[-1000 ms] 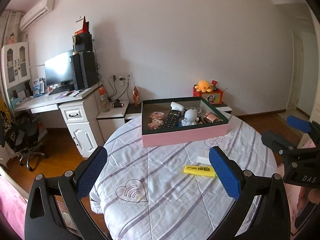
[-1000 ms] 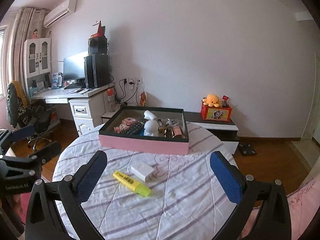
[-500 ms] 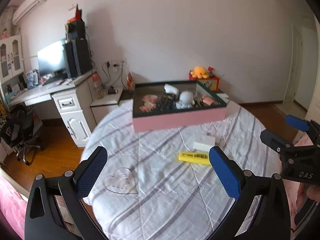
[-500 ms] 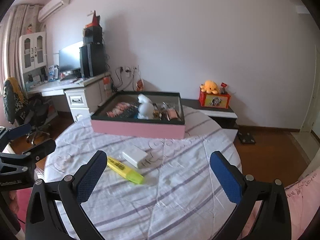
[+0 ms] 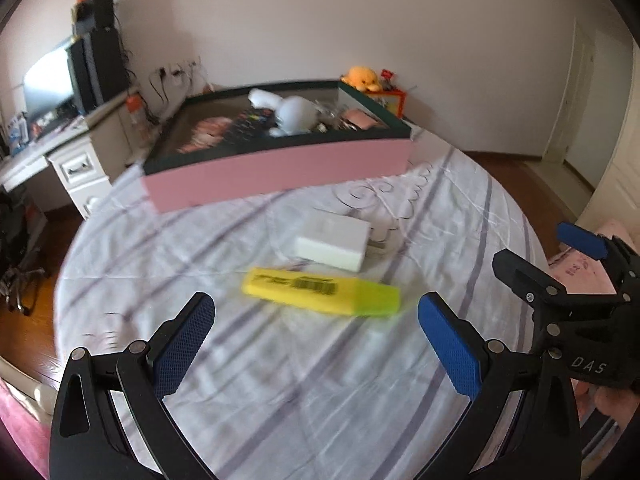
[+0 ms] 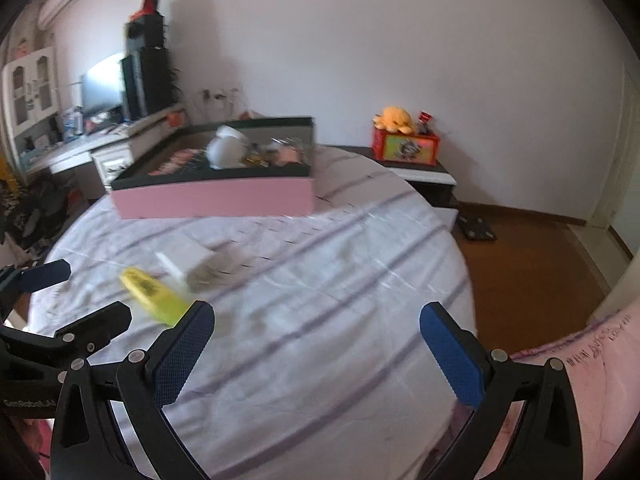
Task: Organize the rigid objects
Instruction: 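Grasp the yellow highlighter with left tool while right tool grasps white adapter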
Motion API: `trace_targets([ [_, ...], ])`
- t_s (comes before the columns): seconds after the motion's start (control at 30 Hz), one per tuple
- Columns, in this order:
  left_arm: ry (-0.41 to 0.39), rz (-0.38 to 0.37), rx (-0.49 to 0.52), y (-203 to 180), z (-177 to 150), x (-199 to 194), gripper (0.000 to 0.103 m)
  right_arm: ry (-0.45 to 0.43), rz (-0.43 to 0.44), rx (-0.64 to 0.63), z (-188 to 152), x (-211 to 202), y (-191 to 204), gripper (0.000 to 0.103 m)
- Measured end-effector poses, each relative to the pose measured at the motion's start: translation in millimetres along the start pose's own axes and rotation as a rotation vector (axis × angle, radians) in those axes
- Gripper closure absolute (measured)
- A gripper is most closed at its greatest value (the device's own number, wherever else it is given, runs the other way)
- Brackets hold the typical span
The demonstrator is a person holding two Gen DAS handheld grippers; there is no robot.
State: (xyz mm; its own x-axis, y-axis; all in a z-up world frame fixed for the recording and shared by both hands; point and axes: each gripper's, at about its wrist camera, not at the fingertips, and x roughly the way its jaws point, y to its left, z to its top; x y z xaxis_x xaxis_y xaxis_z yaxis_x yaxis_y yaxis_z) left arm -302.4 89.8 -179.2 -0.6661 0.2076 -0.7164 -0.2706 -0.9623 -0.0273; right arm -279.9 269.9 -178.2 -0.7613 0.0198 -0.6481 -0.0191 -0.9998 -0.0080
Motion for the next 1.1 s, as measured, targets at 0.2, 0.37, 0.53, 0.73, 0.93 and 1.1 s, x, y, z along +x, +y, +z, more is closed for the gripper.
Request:
trace_targets([
  [0.2,0.069,0.022,-0.042,-7.5,6.2,35.0,0.0,0.029,0.009,0.029,-3.4,15.3,-23.9,0.0],
  [0.37,0.119,0.072,-0.094,5.4,3.1,49.8,0.0,0.043,0.028,0.018,-2.9,22.3,-22.8,0.0],
  [0.53,0.132,0.131,-0.079,24.2,-7.9,42.8,0.0,0.045,0.06,-0.018,0.4,25.5,-4.2,0.0],
  [0.73,0.135,0.183,-0.127,64.7,-21.3,26.5,0.0,0.05,0.1,-0.113,5.4,31.4,32.4,0.0],
  [0.93,0.125,0.213,-0.174,94.7,-30.0,17.3,0.0,0.079,0.171,-0.265,16.1,54.1,79.7,0.0],
  [1.1,0.111,0.19,-0.155,95.8,-28.9,16.4,0.0,0.15,0.214,-0.356,26.7,83.7,104.9,0.01],
])
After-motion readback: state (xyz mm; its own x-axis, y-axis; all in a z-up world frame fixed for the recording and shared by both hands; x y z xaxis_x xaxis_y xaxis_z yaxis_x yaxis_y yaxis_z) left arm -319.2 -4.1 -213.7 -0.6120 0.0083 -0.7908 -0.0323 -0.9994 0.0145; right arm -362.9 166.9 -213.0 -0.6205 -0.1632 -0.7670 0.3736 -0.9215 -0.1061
